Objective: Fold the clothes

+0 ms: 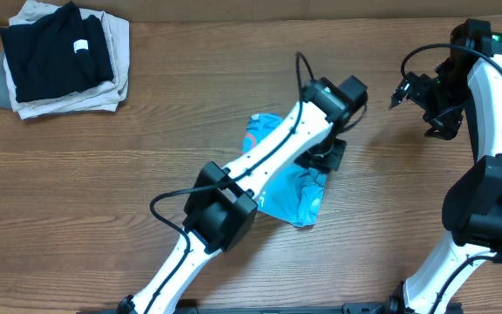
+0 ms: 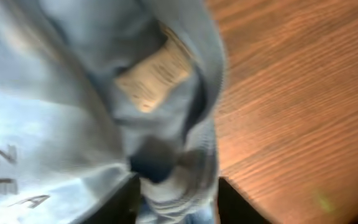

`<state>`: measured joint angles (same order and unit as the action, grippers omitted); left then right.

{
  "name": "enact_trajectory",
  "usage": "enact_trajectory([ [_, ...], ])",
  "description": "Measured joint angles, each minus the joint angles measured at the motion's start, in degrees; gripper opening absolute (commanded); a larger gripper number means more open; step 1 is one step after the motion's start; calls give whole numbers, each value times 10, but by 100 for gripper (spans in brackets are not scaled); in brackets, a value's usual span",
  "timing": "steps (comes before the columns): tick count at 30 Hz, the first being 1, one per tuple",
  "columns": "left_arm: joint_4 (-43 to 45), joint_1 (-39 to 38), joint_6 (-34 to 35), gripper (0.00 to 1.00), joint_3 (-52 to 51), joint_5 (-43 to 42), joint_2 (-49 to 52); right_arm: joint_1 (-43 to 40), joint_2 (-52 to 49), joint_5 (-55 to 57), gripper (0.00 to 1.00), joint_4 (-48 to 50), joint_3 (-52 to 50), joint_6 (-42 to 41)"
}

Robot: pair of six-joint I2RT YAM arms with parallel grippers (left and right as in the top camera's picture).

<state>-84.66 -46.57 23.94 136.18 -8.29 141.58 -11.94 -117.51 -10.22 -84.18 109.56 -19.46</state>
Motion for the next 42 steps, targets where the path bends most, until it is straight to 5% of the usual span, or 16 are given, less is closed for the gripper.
enact_trajectory([
  [4,0,-5,-5,22,0,-2,4,0,0,0,100,0,0,0],
  [11,-35,9,-16,35,1,17,3,0,0,0,100,0,0,0],
  [21,-67,44,-16,31,0,5,1,0,0,0,100,0,0,0],
  [30,-18,-42,-16,29,-58,-66,1,0,0,0,100,0,0,0],
  [42,19,-90,-40,7,-68,-115,1,0,0,0,100,0,0,0],
])
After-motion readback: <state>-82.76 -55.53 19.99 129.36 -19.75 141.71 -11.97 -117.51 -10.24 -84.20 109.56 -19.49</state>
